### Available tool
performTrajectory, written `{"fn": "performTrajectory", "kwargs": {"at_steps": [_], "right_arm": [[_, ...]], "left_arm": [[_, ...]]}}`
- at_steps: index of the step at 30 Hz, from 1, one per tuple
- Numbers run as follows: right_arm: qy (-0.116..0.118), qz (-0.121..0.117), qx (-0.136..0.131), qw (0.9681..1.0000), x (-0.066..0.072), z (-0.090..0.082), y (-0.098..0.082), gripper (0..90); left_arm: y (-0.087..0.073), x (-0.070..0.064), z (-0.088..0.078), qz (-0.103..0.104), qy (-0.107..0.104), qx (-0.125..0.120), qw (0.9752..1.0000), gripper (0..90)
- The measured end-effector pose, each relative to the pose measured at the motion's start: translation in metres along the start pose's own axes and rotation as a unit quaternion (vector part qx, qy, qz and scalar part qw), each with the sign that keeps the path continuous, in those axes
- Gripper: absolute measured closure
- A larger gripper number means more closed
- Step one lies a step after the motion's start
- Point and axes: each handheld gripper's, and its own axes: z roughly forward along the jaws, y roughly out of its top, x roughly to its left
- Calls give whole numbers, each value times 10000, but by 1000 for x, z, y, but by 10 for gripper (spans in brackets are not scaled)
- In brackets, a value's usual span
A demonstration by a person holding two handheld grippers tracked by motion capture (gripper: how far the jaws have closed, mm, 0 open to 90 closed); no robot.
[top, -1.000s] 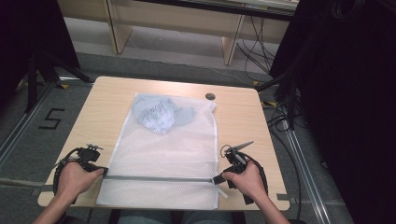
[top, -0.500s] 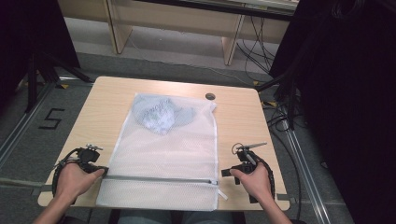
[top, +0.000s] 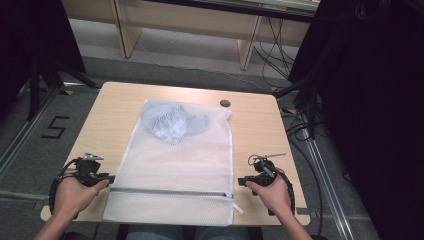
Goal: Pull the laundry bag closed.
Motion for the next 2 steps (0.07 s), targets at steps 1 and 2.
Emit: {"fn": "performTrajectory", "kwargs": {"at_steps": [1,2], "right_arm": [[11,-91,-16,10000,-2,0,0,621],[11,-91,-16,10000,-2,0,0,621]], "left_arm": [[0,1,0,30,13,-49,10000,665],[0,1,0,30,13,-49,10000,659]]}}
